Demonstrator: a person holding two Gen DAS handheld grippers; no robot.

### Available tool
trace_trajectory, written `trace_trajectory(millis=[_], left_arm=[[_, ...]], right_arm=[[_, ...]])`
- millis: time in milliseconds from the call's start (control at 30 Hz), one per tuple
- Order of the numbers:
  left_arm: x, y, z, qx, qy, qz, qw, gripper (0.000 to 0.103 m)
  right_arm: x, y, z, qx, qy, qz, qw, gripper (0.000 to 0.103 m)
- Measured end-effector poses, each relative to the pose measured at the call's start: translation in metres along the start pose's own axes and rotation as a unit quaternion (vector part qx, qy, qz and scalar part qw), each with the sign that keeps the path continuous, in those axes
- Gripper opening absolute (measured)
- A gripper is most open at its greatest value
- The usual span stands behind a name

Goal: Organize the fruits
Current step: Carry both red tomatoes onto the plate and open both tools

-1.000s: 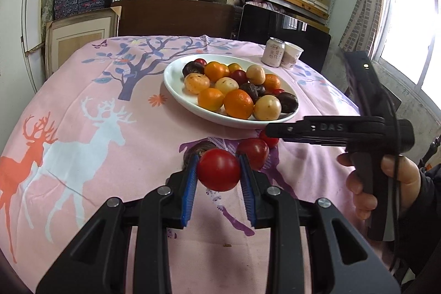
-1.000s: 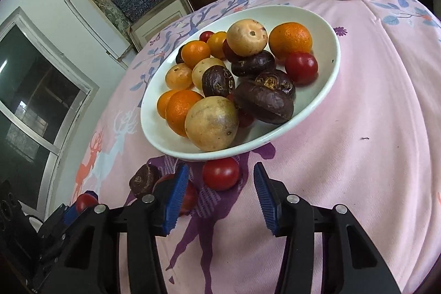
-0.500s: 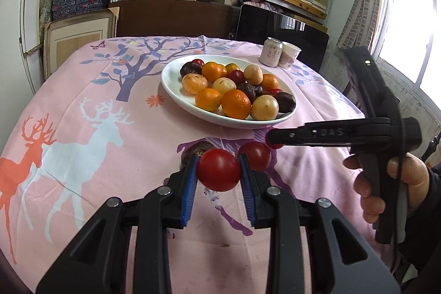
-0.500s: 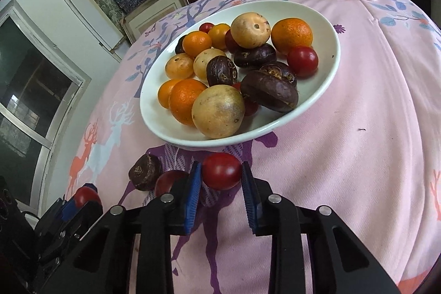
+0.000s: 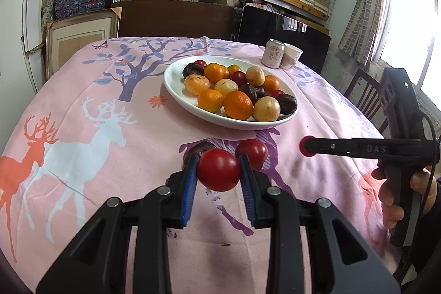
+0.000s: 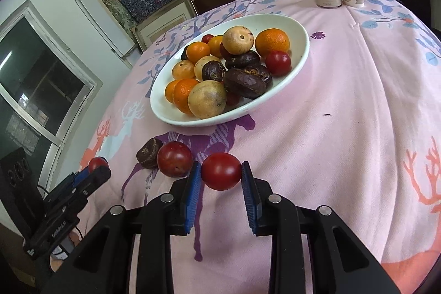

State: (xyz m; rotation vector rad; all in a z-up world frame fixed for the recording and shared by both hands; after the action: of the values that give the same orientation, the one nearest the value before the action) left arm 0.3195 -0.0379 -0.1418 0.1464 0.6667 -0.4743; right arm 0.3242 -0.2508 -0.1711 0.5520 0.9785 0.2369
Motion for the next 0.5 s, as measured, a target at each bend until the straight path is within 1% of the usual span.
trace_trajectory(millis=[100, 200, 333, 433, 467, 500], left_arm=[[0.003, -0.003, 0.007, 0.004, 0.006, -0.006, 1.0000, 0.030], [0.015, -0.006, 0.025, 0.014, 0.014, -0.004, 0.9998, 0.029], [0.036, -0.007, 0.068, 0.023, 0.009, 0.000, 0.9997, 0.030], [0.061, 0.000, 0.095, 0.006, 0.015, -0.009, 0.9998, 0.031], [0.072, 0.003, 0.101, 0.002, 0.021, -0.007, 0.9998, 0.038], [0.083, 0.008, 0.104, -0.003, 0.027, 0.005, 0.9996, 0.050]], right_arm=[[-0.012, -0.004, 0.009, -0.008, -0.012, 0.002, 1.000, 0.030], [-0.022, 0.007, 0.036, -0.025, -0.035, 0.005, 0.999, 0.030], [-0.023, 0.032, 0.077, -0.049, -0.066, 0.002, 0.997, 0.030], [-0.009, 0.041, 0.104, -0.043, -0.079, -0.005, 0.996, 0.031], [-0.002, 0.041, 0.111, -0.040, -0.080, -0.006, 0.996, 0.031], [0.007, 0.041, 0.117, -0.038, -0.077, -0.010, 0.996, 0.031]])
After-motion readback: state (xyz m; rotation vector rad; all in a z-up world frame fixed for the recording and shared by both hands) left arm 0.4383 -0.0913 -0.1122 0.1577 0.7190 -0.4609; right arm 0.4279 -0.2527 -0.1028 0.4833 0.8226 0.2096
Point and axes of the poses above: each gripper's, at about its wrist camera, not at the fingertips, and x roughly the way its jaws point, y to its left, z to its top, the point moved 5 cm from there along x, roughly the way its jaws point, and after that the axes turned 11 degrees about x, right-handed, at the moved point
